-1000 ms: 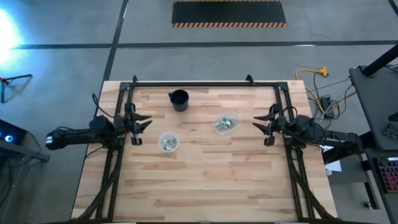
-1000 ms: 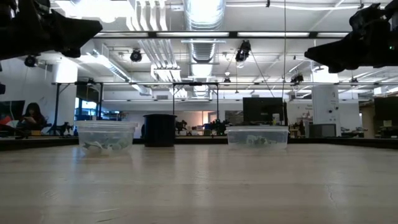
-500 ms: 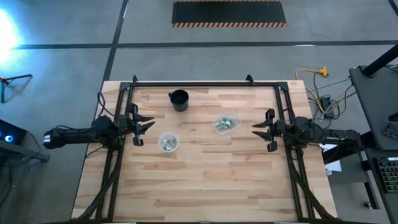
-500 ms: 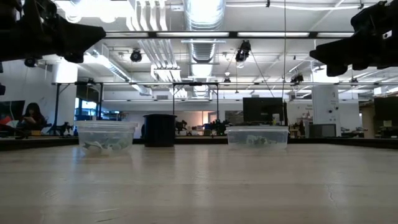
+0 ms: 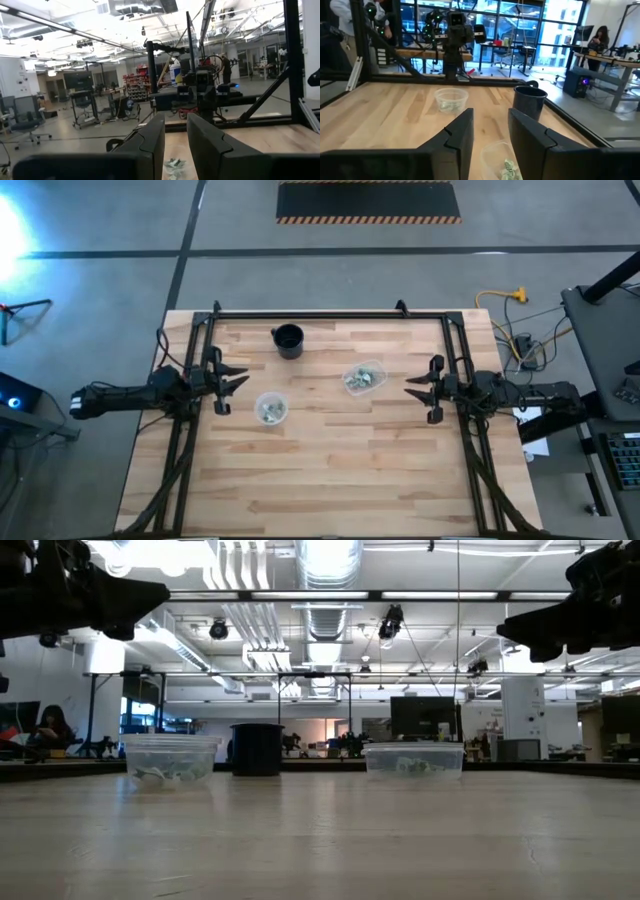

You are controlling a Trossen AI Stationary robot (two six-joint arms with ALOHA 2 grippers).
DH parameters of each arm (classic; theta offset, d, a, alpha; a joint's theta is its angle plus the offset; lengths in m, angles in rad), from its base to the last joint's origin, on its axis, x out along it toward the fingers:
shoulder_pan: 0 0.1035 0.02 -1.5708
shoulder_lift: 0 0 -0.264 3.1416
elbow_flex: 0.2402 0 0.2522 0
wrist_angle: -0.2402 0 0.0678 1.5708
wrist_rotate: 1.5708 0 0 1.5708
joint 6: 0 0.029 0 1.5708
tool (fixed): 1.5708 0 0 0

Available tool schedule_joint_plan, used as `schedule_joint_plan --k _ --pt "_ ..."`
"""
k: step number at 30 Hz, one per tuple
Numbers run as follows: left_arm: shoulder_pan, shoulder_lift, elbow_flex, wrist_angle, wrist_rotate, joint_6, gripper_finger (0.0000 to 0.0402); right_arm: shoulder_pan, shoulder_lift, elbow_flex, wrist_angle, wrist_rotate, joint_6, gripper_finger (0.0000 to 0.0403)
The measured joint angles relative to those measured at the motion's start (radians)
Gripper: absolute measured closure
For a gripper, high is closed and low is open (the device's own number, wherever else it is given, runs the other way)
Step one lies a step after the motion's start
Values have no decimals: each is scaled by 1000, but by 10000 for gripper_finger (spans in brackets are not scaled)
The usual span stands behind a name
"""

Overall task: Pick and place items into bin
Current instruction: Return to Home Position

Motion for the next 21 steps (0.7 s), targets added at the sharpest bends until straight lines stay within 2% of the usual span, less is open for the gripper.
schedule_joint_plan --k 9,16,21 --pt "-1 -6 0 -2 8 -36 336 0 0 0 0 0 4 298" --pt "-1 -10 0 -104 202 -32 336 0 0 0 0 0 4 299" --pt "-1 -18 0 -119 235 -28 336 0 0 0 0 0 4 303"
